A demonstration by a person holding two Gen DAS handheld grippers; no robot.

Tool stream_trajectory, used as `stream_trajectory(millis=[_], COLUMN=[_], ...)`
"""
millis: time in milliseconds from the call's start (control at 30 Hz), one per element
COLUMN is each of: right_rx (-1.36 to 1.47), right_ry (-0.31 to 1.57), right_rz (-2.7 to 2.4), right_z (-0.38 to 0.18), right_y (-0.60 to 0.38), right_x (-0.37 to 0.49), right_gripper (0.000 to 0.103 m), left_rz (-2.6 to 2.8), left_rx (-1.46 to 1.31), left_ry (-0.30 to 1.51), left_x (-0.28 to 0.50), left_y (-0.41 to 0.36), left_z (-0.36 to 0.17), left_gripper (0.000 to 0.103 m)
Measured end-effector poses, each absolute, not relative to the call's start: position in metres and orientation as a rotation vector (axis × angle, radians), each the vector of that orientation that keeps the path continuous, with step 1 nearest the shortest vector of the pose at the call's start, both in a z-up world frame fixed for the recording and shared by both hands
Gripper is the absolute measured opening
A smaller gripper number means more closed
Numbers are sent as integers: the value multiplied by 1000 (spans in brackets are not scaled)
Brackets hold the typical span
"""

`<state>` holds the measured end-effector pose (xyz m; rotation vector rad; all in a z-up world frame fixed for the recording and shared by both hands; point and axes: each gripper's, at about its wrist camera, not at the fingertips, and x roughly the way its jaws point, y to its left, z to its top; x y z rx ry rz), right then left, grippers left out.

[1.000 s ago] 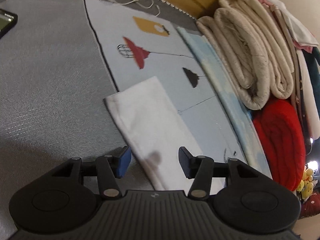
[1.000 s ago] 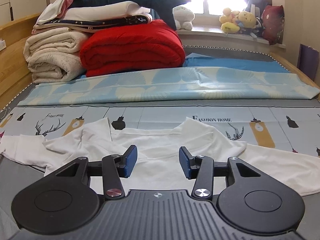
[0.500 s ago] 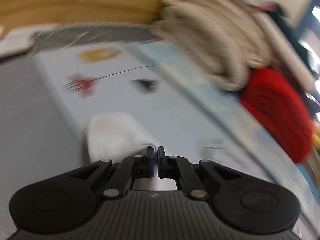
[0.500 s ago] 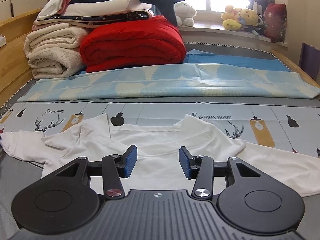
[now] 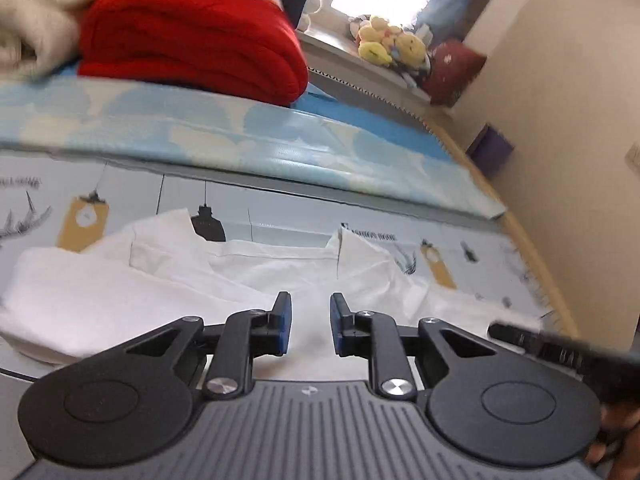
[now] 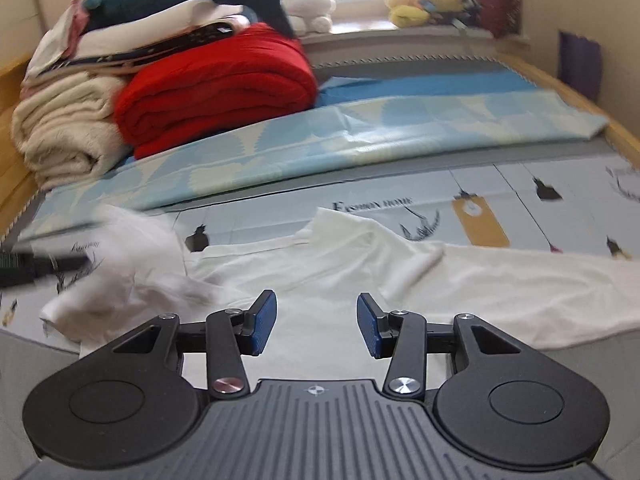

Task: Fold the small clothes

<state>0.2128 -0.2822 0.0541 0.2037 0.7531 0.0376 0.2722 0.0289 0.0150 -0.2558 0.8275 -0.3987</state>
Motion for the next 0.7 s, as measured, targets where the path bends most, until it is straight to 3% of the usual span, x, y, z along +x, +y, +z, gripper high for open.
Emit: stream_trajectory(millis=[167, 333, 433, 700], right_rx=[349, 447, 460, 507], right_ry=[767, 800, 846, 1005], right_rz=[23, 43, 83, 179], right_z=[56, 46, 34, -25], right_y=[-314, -314, -297, -251], right_x=[218, 227, 235, 280], right_gripper=[40, 11, 11, 19], left_rz=[-223, -11, 121, 198], left_rx=[-302, -303, -284, -262], left_ry=[840, 790, 979, 1002], left_x=[271, 274, 285, 305], left_y=[65, 112, 131, 159], left_z=[48, 33, -3, -26], left_gripper=[23, 23, 22, 22])
